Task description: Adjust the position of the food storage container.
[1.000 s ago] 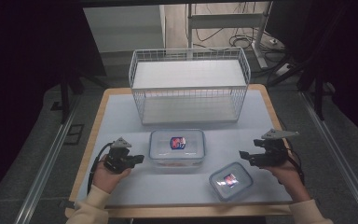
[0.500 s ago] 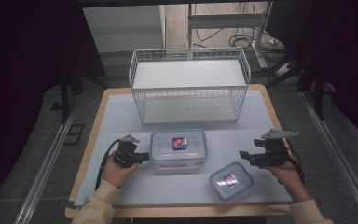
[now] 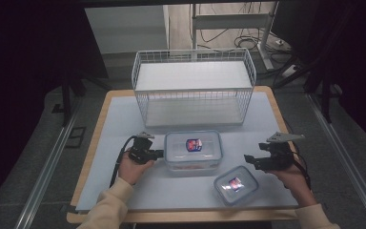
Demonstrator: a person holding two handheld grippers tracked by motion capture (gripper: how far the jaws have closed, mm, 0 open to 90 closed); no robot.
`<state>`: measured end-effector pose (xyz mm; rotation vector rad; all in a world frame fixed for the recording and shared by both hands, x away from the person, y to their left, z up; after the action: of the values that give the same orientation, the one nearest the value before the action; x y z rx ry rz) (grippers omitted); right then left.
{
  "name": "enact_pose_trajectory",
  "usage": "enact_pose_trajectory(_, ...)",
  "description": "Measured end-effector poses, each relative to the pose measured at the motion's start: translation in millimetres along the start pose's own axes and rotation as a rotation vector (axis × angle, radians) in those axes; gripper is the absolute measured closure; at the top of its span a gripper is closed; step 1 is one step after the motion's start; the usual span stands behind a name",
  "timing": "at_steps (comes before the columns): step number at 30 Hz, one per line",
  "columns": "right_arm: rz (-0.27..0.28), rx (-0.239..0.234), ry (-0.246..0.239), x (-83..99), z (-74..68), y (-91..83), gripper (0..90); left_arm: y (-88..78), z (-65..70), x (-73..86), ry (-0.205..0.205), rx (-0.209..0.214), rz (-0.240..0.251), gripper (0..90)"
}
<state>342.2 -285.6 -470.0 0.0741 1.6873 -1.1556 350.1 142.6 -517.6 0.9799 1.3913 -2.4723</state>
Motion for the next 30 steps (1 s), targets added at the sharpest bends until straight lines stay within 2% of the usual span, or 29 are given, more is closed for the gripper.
enact_pose_trajectory(11, -0.005, -0.008, 0.008, 0.6, 0.5, 1.1, 18.6, 3.9, 0.6, -1.8, -0.015, 0.025, 0.012, 89.9)
enact_pose_trajectory(14, 0.012, -0.012, 0.016, -0.5, -0.1, -0.3, 18.4, -3.2, -1.4, -0.9, -0.006, 0.006, 0.028, 89.9)
enact_pose_trajectory(17, 0.035, -0.025, 0.021, -1.3, -1.0, -1.7, 18.3, -10.5, -3.9, -0.5, -0.012, 0.007, 0.045, 89.2)
enact_pose_trajectory(20, 0.033, -0.031, 0.02, -2.1, -2.0, -1.6, 18.2, -19.3, -5.7, 0.5, -0.016, -0.002, 0.071, 78.7)
enact_pose_trajectory(21, 0.037, -0.034, 0.018, -2.5, -2.5, -1.4, 18.1, -23.5, -5.9, 1.2, -0.016, -0.015, 0.083, 78.7)
enact_pose_trajectory(24, 0.04, -0.05, 0.027, -4.9, -5.7, 0.6, 17.7, -33.9, -7.2, 2.8, -0.04, -0.046, 0.115, 57.1)
enact_pose_trajectory(25, 0.043, -0.053, 0.026, -6.5, -7.4, 2.2, 17.4, -39.2, -7.3, 3.5, -0.061, -0.059, 0.123, 44.8)
enact_pose_trajectory(26, 0.043, -0.053, 0.026, -6.5, -7.4, 2.2, 17.4, -39.2, -7.3, 3.5, -0.061, -0.059, 0.123, 38.2)
enact_pose_trajectory(27, 0.044, -0.065, 0.036, -8.9, -9.5, 4.2, 17.2, -42.5, -7.1, 3.9, -0.066, -0.054, 0.13, 32.7)
enact_pose_trajectory(29, 0.044, -0.068, 0.035, -9.4, -10.0, 4.9, 17.2, -45.7, -7.0, 3.9, -0.071, -0.042, 0.133, 29.7)
enact_pose_trajectory(30, 0.039, -0.085, 0.04, -10.6, -11.6, 5.9, 17.2, -46.8, -6.9, 3.4, -0.08, -0.03, 0.132, 23.9)
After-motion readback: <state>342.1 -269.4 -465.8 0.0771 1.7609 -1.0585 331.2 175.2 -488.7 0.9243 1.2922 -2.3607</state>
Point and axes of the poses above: each handheld gripper's, and its own axes: y roughly forward along the jaws, x roughly out of its underside, z roughly to its right, the point moved 1 cm from there along y, roughly forward along the jaws, and after that the axes turned 6 degrees about -y, right-handed, at the moved point
